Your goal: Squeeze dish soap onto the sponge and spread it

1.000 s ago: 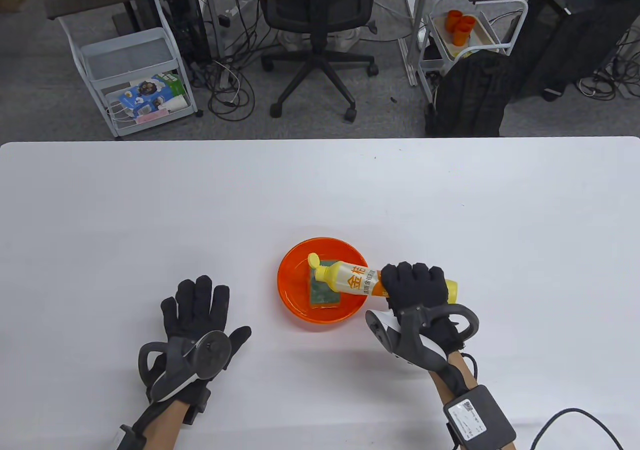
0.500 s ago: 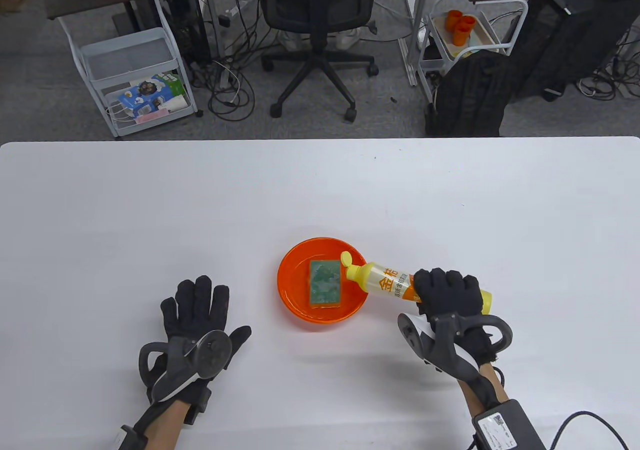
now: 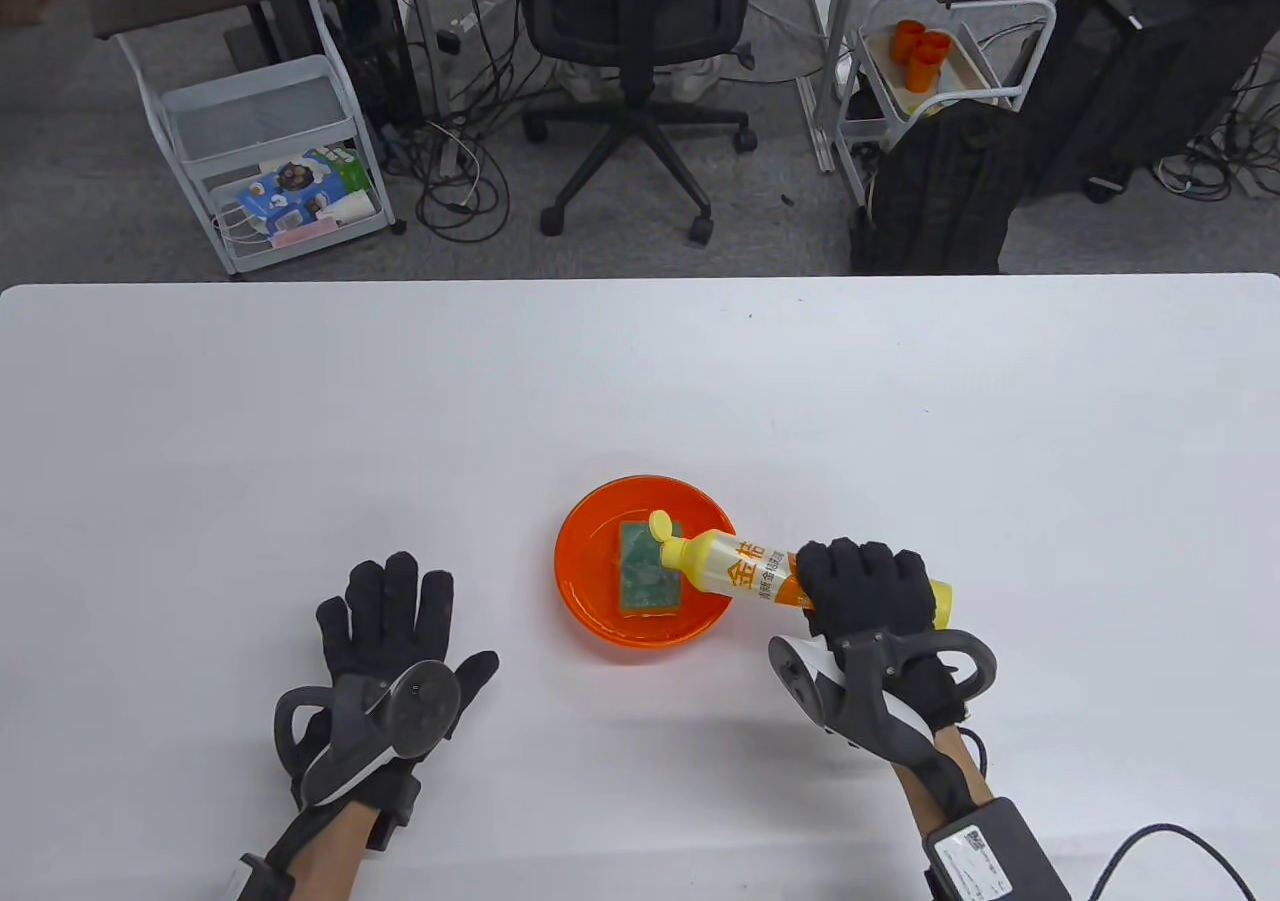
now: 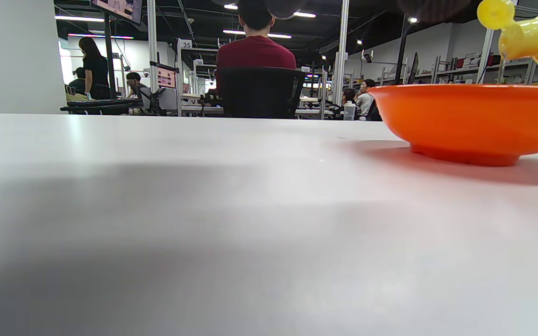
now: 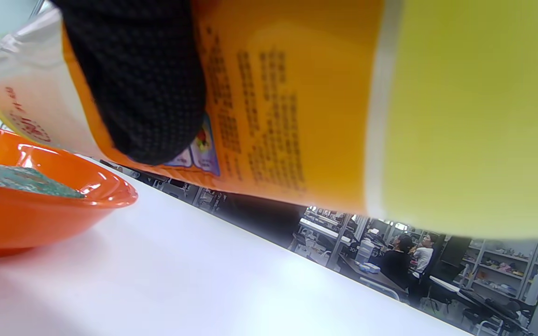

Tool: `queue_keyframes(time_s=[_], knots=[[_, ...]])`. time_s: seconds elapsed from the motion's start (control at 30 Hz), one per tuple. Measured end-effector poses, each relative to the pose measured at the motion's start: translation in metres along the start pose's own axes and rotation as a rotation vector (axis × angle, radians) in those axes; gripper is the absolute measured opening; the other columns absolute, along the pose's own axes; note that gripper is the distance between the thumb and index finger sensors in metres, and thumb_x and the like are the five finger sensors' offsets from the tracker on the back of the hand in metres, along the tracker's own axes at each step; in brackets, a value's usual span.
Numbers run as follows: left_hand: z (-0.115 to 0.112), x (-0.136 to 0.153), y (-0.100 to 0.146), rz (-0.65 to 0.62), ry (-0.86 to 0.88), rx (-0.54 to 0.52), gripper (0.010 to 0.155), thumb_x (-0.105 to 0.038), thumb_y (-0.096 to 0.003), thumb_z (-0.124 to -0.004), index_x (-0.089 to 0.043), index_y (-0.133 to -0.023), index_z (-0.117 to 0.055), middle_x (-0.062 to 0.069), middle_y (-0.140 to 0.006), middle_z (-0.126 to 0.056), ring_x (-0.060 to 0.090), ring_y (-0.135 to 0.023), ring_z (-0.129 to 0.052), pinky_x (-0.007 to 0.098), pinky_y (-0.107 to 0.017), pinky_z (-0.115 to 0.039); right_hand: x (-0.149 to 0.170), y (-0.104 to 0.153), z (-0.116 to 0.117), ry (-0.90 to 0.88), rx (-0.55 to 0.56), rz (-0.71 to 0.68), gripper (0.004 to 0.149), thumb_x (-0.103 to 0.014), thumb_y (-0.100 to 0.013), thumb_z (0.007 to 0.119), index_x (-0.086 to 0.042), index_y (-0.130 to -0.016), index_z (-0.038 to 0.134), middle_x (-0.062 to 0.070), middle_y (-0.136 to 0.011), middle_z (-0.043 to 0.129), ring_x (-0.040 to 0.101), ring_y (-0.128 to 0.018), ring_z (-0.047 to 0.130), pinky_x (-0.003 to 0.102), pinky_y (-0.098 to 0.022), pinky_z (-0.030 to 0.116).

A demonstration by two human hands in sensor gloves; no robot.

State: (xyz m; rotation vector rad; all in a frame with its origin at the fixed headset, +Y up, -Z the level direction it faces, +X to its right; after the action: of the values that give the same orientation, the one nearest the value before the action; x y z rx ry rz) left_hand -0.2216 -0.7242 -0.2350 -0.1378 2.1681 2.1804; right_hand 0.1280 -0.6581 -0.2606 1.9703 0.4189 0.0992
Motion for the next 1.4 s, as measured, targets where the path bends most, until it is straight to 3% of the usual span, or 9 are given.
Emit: queue_keyframes(time_s=[0.53,1.4], knots=[[0.0,0.004,0.0,0.002,0.007,-0.002,0.087,-0.067,-0.0523,-0.057,-0.016,-0.12,-0.034,0.023,-0.128,-0.028,0.054,-0.115,-0.028,0.072,-0.078,-0.029,-0.036,-0.015,-0.004,-0.062,0.02,-0.062,0.05,-0.048,-0.045,0.096,-0.029,-0.089,0.083,-0.003,-0.089,0.097,0.027,-0.078,0.099,0.05,-0.063,0.083],[-0.001,0.002,-0.001,0.008,-0.009,0.002,0.087,-0.067,-0.0524,-0.057,-0.016,-0.12,-0.034,0.023,-0.128,-0.028,0.053,-0.116,-0.028,0.071,-0.078,-0.029,0.034,0.031,0.005,-0.051,-0.008,0.053,0.05,-0.047,-0.045,0.096,-0.029,-0.089,0.084,-0.003,-0.089,0.097,0.026,-0.078,0.099,0.05,-0.063,0.082]])
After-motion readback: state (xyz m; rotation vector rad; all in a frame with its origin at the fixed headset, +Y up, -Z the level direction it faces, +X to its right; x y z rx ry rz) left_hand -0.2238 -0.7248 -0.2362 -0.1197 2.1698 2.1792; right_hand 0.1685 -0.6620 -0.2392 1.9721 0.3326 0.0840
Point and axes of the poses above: the tracker on the back of each hand, its own x axis roughly to the little-finger side, its own y axis roughly from the fingertips to the wrist, z = x × y, the point moved 3 cm from there along -y, roughly from the wrist to the fingertips
